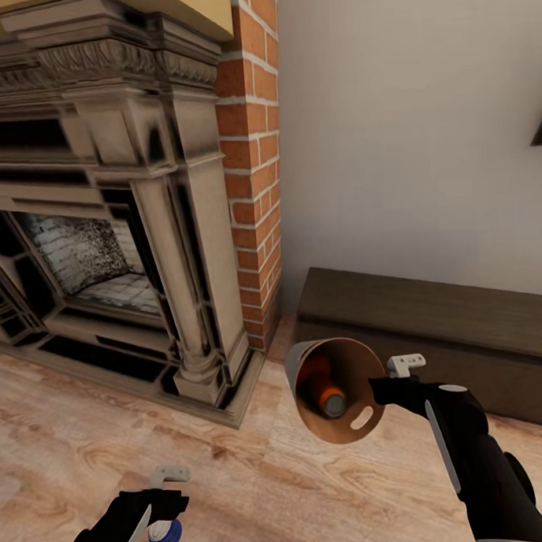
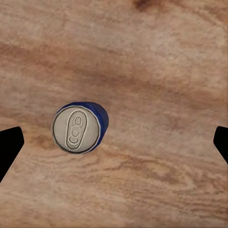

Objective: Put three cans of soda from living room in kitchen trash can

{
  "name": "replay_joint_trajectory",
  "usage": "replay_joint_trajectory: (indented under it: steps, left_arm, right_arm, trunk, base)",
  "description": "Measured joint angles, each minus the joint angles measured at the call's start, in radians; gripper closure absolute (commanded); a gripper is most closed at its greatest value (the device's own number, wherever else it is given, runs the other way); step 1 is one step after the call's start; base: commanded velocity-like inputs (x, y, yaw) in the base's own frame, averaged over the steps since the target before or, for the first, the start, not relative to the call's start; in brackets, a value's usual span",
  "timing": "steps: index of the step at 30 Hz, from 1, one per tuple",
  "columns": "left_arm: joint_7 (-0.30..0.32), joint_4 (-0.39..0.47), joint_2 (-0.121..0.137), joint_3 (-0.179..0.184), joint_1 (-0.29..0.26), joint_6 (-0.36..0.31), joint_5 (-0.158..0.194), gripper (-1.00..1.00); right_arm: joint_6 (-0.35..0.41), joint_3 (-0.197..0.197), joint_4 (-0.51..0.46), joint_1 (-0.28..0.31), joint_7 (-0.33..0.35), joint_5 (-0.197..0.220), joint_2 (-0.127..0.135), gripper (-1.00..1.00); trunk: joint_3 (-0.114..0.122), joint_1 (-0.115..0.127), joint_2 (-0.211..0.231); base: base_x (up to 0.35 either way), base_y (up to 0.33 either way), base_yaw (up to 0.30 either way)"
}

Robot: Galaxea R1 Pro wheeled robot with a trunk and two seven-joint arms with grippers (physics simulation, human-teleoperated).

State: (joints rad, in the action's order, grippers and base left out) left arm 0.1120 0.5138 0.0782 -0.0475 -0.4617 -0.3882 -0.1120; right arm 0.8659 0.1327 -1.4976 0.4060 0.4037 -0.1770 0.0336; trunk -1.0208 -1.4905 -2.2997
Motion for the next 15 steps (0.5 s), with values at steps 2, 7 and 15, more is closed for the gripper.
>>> replay_joint_trajectory:
  steps: [2,7,15]
  left_arm:
    - [0.0,0.0,0.0,0.0,0.0,0.0,0.001,-1.0]
    - [0.001,0.0,0.0,0.0,0.0,0.001,0.002,-1.0]
    - [0.001,0.0,0.0,-0.001,0.0,0.003,0.004,-1.0]
  right_arm:
    - [0.001,0.0,-0.002,0.0,0.0,-0.001,0.0,1.0]
    - [0.001,0.0,-0.004,0.0,-0.001,-0.006,0.001,1.0]
    - [0.001,-0.001,-0.005,0.0,-0.001,-0.009,0.0,1.0]
  trunk:
    - [-0.006,-0.008,-0.014]
    - [-0.022,-0.027,-0.049]
    - [-0.035,-0.042,-0.077]
  base:
    - [0.0,0.0,0.0]
    - [0.0,0.0,0.0]
    - [0.0,0.0,0.0]
